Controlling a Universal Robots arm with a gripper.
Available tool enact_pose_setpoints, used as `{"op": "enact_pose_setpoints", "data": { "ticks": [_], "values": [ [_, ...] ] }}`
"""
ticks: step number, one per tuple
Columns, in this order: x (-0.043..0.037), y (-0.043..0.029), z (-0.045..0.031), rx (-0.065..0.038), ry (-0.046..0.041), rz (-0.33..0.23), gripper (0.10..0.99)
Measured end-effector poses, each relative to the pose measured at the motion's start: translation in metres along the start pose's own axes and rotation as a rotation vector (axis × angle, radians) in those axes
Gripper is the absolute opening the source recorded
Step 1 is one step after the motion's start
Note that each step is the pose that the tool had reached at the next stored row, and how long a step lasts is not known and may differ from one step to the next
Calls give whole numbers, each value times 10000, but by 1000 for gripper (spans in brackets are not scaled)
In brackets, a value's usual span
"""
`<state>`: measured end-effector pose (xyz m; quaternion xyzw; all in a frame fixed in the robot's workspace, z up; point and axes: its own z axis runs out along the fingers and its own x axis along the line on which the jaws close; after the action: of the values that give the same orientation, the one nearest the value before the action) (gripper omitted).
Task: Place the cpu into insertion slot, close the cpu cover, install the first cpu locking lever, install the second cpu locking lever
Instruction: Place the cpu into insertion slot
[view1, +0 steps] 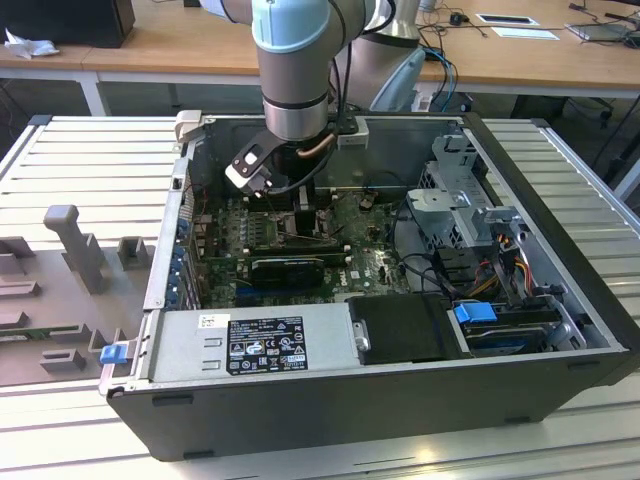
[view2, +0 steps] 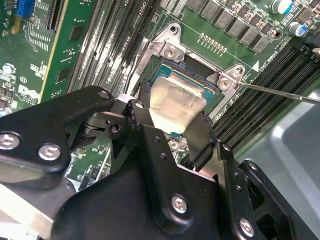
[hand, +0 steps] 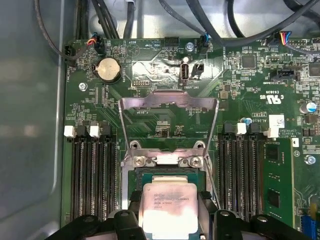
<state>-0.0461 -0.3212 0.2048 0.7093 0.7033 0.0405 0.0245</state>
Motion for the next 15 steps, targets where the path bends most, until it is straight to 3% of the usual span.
{"op": "enact_pose_setpoints", "data": {
  "ticks": [6, 7, 9, 12, 14, 15],
  "values": [
    [1, 0, 8, -3, -10, -1, 537],
    [3, 1, 10, -3, -10, 0, 604],
    [9, 1, 8, -1, -12, -1, 604],
    [11, 5, -32, -1, -11, 0, 604],
    [11, 6, -45, -1, -11, 0, 588],
    [12, 28, -47, 35, -11, 0, 459]
  ]
}}
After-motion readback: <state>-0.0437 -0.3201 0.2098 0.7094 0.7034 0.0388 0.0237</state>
